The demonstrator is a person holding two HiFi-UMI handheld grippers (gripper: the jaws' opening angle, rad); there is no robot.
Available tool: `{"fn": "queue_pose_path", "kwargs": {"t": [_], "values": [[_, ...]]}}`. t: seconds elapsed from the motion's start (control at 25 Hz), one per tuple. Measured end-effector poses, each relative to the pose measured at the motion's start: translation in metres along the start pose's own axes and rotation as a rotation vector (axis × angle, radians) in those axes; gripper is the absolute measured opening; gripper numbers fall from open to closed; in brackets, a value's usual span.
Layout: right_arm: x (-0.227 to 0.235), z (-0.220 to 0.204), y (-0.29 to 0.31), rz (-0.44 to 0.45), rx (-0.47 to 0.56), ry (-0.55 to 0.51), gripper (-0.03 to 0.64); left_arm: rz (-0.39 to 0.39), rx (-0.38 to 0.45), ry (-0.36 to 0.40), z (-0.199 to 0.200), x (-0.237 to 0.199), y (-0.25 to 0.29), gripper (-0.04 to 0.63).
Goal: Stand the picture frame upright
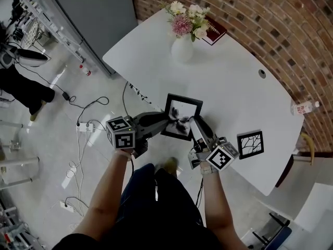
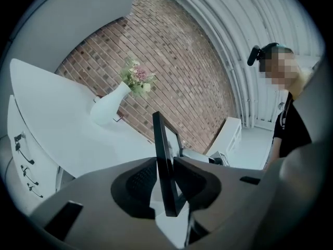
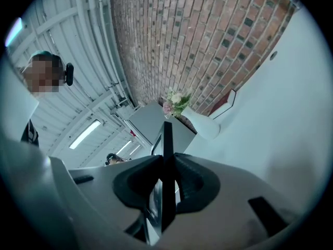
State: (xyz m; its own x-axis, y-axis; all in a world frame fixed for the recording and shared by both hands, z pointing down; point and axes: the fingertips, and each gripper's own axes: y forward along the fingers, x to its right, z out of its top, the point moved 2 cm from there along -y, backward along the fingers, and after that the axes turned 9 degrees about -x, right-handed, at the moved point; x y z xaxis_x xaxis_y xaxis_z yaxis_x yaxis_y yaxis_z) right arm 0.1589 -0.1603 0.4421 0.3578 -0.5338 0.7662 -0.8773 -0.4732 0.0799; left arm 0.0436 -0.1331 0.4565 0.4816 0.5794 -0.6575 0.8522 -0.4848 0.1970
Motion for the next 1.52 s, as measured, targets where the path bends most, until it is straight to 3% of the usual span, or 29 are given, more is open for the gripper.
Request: {"fn": "queue_pose_path", "kwargs": {"t": [0.24, 0.52, 0.88, 1.08, 1.52], "values": [[0.011, 0.005, 0.004, -0.005, -0.028, -0.044, 0.089, 0.003, -0.078, 0.040, 0.008, -0.010, 0.009, 0.100], [0.013, 0.020, 0.027, -0.047, -0.075, -0.146, 0.089, 0.019, -0.184, 0.136, 0.031, -0.033, 0.014, 0.100], [0.027, 0.043, 0.091, -0.106, -0.121, -0.258, 0.089, 0.050, -0.265, 0.222, 0.073, -0.091, 0.011, 0.101], [0.037, 0.049, 0.126, -0.140, -0.159, -0.323, 0.089, 0.093, -0.364, 0.296, 0.088, -0.127, 0.011, 0.103], [0.076, 0.060, 0.172, -0.200, -0.125, -0.352, 0.087, 0.124, -0.433, 0.432, 0.119, -0.191, 0.029, 0.104]]}}
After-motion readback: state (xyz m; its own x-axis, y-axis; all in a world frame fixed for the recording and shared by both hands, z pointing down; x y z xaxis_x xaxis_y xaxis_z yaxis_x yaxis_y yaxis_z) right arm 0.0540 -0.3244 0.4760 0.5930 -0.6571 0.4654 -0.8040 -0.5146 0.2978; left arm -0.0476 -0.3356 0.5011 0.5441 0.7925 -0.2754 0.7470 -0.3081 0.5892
